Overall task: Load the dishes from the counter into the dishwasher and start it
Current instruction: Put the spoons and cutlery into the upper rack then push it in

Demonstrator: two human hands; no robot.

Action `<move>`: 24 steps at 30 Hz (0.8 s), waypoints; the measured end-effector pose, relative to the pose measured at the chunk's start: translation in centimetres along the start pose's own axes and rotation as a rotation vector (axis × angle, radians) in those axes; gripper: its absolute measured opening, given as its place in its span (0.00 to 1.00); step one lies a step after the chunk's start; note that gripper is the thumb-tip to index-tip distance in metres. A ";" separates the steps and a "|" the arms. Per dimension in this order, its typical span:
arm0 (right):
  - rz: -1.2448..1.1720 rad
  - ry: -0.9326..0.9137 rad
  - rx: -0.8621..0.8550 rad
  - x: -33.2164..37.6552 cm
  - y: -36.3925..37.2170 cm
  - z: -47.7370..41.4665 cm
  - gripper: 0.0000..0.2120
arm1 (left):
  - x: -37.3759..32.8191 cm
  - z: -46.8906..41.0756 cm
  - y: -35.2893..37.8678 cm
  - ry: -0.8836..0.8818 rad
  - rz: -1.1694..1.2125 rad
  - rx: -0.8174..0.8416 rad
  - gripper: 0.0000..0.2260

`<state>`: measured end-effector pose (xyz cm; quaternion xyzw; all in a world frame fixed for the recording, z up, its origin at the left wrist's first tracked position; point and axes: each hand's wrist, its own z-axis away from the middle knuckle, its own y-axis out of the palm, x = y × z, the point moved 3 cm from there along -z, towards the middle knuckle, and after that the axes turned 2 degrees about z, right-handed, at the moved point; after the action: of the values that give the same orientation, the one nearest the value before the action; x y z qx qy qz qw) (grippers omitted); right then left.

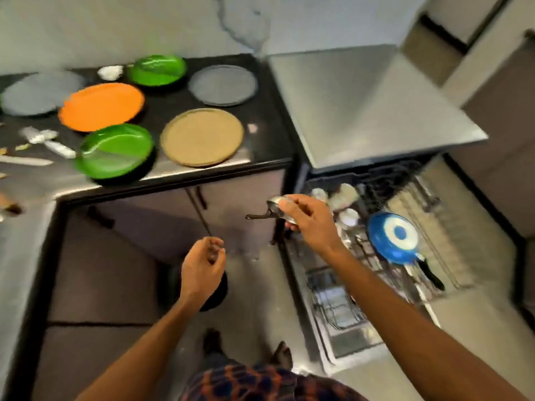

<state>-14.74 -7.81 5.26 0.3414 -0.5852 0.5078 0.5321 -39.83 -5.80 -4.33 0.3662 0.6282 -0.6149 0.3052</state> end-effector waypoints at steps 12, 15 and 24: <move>-0.257 0.296 -0.647 -14.5 -21.6 7.9 0.08 | -11.1 0.7 20.7 0.324 -0.125 0.628 0.09; -0.330 0.369 -0.758 -17.4 -25.0 7.8 0.16 | -13.5 -1.3 24.8 0.424 -0.158 0.715 0.08; -0.186 0.458 -0.922 -24.0 -35.0 -0.6 0.22 | -25.2 -10.3 37.5 0.951 -0.156 0.693 0.11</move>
<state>23.17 -19.46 -9.99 0.0024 -0.5840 0.2095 0.7842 5.93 1.45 -3.37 0.6325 0.4838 -0.5733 -0.1932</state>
